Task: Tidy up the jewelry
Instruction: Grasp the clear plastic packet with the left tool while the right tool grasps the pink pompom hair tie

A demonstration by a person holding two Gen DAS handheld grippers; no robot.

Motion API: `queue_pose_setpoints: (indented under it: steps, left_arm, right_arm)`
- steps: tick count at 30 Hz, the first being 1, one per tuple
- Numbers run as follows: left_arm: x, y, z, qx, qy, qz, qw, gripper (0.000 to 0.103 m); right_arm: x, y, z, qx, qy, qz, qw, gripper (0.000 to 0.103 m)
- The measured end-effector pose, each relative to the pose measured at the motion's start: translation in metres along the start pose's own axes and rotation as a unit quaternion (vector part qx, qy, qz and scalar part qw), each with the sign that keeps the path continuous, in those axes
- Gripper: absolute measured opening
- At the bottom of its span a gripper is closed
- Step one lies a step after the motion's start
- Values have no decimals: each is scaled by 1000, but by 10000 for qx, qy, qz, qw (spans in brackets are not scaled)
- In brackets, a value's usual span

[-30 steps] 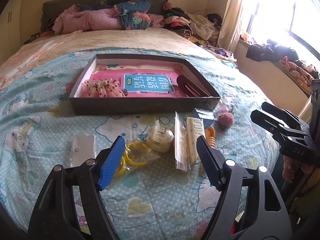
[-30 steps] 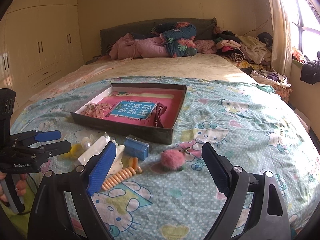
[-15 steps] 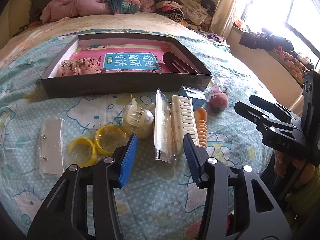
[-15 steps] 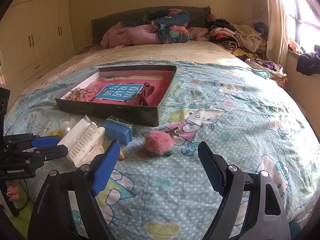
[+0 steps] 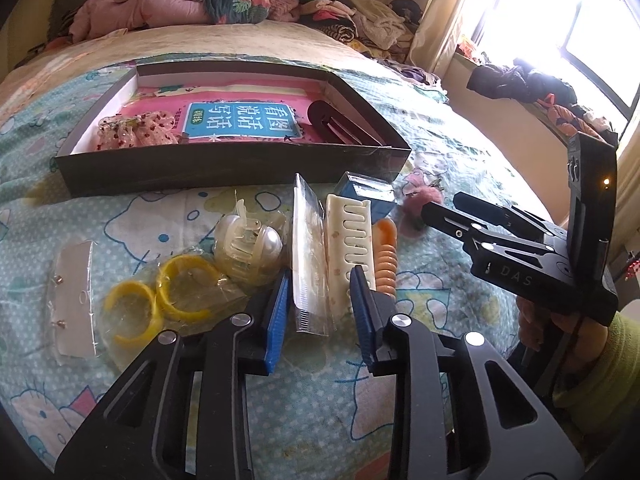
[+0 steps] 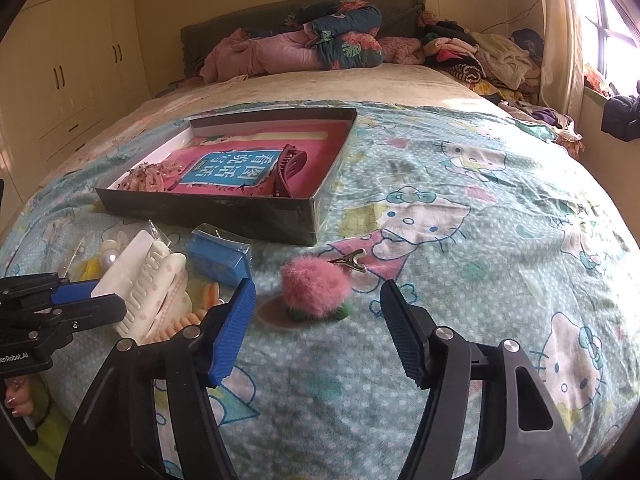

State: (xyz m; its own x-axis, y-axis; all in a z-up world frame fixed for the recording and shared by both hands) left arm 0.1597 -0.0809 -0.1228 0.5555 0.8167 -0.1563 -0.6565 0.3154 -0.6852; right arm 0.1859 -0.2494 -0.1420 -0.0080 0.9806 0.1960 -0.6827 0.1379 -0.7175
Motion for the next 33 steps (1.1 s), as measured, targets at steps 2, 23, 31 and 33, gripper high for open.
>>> queue_pose_setpoints:
  steps: [2, 23, 31, 33]
  left_arm:
    - [5, 0, 2, -46, 64, 112, 9999, 8]
    - [-18, -11, 1, -208, -38, -340, 9992, 4]
    - [-22, -24, 8, -410, -108, -471, 9980, 3]
    - [-21, -25, 12, -457, -109, -461, 9978, 3]
  right_arm:
    - [0, -1, -4, 17, 7, 6, 10000, 60]
    - [-7, -2, -2, 10, -111, -129, 9999, 30]
    - [-9, -2, 19, -101, -156, -207, 9996, 30]
    - [-7, -3, 24, -125, -192, -207, 9995, 30]
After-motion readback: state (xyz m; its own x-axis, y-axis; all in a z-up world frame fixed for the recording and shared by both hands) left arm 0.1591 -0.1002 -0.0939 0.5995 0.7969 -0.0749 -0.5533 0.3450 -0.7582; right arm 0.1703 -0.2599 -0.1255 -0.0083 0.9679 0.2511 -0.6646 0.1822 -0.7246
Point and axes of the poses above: each gripper's, at about its wrist camera, not at the fingertips, and z roughly against the way its jaws point, x to its left, y to its underside, the point moved 4 cm from there along -z, roughly the way its jaws point, and after that the axes turned 10 degrees about -z, right-handed, at the moved point
